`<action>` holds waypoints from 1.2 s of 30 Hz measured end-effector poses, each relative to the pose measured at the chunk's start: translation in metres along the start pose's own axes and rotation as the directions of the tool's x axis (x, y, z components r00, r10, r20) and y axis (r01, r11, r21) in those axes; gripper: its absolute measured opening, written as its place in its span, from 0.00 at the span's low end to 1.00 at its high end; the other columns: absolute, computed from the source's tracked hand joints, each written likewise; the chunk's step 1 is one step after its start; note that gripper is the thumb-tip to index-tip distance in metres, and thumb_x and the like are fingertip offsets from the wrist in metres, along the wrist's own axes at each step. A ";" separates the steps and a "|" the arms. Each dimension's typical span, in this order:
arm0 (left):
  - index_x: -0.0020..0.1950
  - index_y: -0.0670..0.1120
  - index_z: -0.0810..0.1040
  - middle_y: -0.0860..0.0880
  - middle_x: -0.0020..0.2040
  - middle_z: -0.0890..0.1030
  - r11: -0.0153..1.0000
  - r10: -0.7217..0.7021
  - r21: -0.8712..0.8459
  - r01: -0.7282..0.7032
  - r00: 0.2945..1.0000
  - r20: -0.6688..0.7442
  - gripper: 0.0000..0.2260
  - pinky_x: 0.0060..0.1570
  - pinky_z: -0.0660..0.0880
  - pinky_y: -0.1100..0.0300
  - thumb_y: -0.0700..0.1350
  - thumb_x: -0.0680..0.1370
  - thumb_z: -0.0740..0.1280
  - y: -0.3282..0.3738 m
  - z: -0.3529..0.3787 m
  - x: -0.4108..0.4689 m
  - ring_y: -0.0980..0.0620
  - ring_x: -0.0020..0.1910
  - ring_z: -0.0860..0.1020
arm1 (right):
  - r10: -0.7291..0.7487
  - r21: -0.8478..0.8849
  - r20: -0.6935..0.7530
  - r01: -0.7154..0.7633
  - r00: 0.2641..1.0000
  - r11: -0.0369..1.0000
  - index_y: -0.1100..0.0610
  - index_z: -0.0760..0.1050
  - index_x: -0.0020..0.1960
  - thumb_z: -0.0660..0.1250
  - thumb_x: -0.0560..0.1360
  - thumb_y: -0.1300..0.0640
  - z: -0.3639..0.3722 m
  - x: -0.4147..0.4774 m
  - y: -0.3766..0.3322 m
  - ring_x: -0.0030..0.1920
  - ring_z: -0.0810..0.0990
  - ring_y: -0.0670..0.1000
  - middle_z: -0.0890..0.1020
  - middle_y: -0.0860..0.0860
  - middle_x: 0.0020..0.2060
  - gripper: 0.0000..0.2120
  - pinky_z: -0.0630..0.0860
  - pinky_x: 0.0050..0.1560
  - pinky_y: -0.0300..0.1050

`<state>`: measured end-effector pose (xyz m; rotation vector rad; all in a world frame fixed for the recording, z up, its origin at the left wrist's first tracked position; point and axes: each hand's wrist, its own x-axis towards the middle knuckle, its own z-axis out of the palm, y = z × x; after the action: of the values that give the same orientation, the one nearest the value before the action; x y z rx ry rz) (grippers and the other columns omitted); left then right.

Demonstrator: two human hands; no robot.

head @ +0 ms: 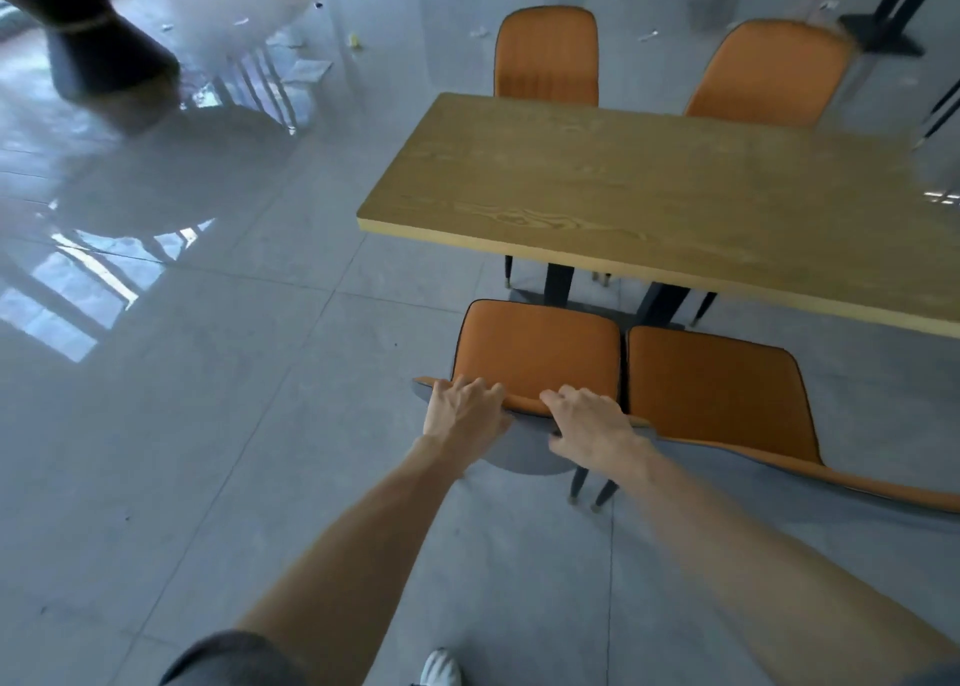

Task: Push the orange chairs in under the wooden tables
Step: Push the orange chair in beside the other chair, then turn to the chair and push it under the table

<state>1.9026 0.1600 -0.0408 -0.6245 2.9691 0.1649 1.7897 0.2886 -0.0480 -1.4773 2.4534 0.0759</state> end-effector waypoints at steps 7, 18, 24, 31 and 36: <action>0.57 0.46 0.76 0.47 0.52 0.81 0.993 -0.114 -0.032 0.112 0.989 -0.091 0.13 0.53 0.68 0.51 0.51 0.79 0.59 -0.064 -0.035 -0.014 0.46 0.52 0.77 | -0.105 0.013 -0.121 0.108 0.987 0.994 0.57 0.72 0.56 0.61 0.76 0.51 -0.035 0.038 -0.071 0.47 0.76 0.55 0.77 0.54 0.48 0.12 0.76 0.49 0.50; 0.62 0.45 0.73 0.45 0.56 0.79 0.976 -0.194 -0.119 0.182 0.976 -0.096 0.15 0.55 0.69 0.50 0.51 0.80 0.59 -0.250 -0.053 0.021 0.45 0.57 0.74 | -0.147 -0.082 -0.110 0.138 0.983 0.987 0.56 0.71 0.60 0.60 0.76 0.48 -0.073 0.202 -0.180 0.56 0.75 0.56 0.78 0.55 0.56 0.16 0.71 0.54 0.51; 0.60 0.45 0.74 0.46 0.56 0.79 0.973 -0.210 -0.118 0.197 0.972 -0.110 0.13 0.56 0.68 0.52 0.49 0.80 0.58 -0.344 -0.064 0.069 0.45 0.58 0.73 | -0.104 -0.063 -0.117 0.097 0.988 0.993 0.57 0.71 0.59 0.59 0.77 0.51 -0.098 0.291 -0.235 0.56 0.74 0.57 0.77 0.56 0.55 0.14 0.70 0.54 0.52; 0.60 0.46 0.74 0.47 0.55 0.79 0.986 -0.153 -0.080 0.148 0.986 -0.061 0.11 0.56 0.68 0.53 0.47 0.80 0.58 -0.428 -0.068 0.168 0.46 0.57 0.74 | -0.035 -0.051 -0.113 0.030 0.993 0.998 0.57 0.72 0.58 0.58 0.76 0.53 -0.115 0.417 -0.246 0.56 0.75 0.57 0.78 0.55 0.54 0.14 0.70 0.54 0.52; 0.60 0.46 0.75 0.47 0.57 0.80 0.994 -0.083 -0.074 0.078 0.994 -0.068 0.12 0.56 0.67 0.53 0.47 0.79 0.59 -0.484 -0.074 0.273 0.46 0.59 0.74 | -0.002 -0.029 -0.121 -0.001 0.993 1.000 0.58 0.72 0.58 0.57 0.75 0.56 -0.127 0.525 -0.235 0.55 0.75 0.57 0.78 0.56 0.53 0.14 0.70 0.54 0.51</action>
<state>1.8449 -0.3974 -0.0418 -0.7733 3.0109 0.2484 1.7381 -0.2980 -0.0401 -1.5370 2.5572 0.0222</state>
